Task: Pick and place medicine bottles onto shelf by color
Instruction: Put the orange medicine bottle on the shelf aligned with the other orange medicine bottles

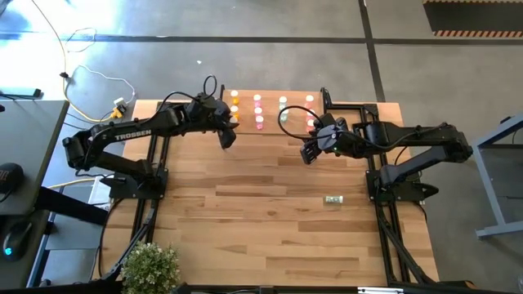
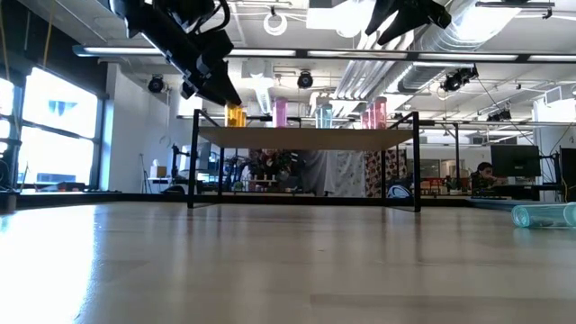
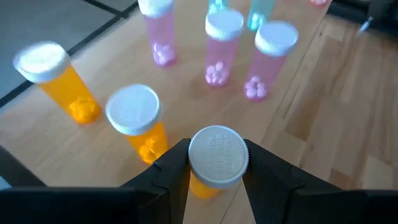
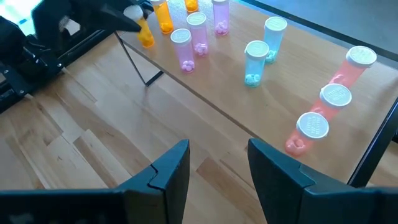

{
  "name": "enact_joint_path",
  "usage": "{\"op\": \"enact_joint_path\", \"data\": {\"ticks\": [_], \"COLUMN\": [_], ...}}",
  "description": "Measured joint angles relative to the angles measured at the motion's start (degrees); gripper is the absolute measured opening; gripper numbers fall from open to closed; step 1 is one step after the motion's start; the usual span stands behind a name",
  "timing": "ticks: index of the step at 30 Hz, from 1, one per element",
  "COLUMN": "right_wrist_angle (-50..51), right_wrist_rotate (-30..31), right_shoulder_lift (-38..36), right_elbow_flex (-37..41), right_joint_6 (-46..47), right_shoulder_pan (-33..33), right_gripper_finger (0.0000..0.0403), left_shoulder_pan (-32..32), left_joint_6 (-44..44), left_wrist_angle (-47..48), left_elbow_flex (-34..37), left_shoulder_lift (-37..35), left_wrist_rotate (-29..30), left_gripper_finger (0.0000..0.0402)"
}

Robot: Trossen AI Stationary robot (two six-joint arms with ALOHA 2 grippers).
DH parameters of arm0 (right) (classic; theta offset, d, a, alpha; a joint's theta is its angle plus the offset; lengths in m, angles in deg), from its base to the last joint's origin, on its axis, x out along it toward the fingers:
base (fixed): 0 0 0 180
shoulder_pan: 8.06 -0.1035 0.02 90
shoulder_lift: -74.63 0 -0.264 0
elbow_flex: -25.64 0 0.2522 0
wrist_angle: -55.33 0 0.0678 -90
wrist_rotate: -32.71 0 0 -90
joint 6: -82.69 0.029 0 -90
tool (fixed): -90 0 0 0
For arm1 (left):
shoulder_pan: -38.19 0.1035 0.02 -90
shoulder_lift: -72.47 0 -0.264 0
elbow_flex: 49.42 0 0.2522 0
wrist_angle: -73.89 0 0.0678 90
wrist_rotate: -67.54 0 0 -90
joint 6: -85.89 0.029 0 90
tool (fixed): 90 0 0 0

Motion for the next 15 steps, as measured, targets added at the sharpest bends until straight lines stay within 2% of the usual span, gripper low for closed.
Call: {"op": "enact_joint_path", "data": {"ticks": [15], "right_wrist_angle": [0.02], "right_wrist_rotate": [0.01], "right_shoulder_lift": [0.02], "right_elbow_flex": [0.0], "right_joint_6": [-0.42], "right_shoulder_pan": [0.0], "right_gripper_finger": [0.0154], "left_shoulder_pan": [-0.06], "left_joint_6": [-0.02], "left_wrist_angle": [-0.18], "left_elbow_flex": [0.02], "left_shoulder_lift": [0.55], "left_wrist_rotate": [1.92], "left_gripper_finger": [0.0124]}}
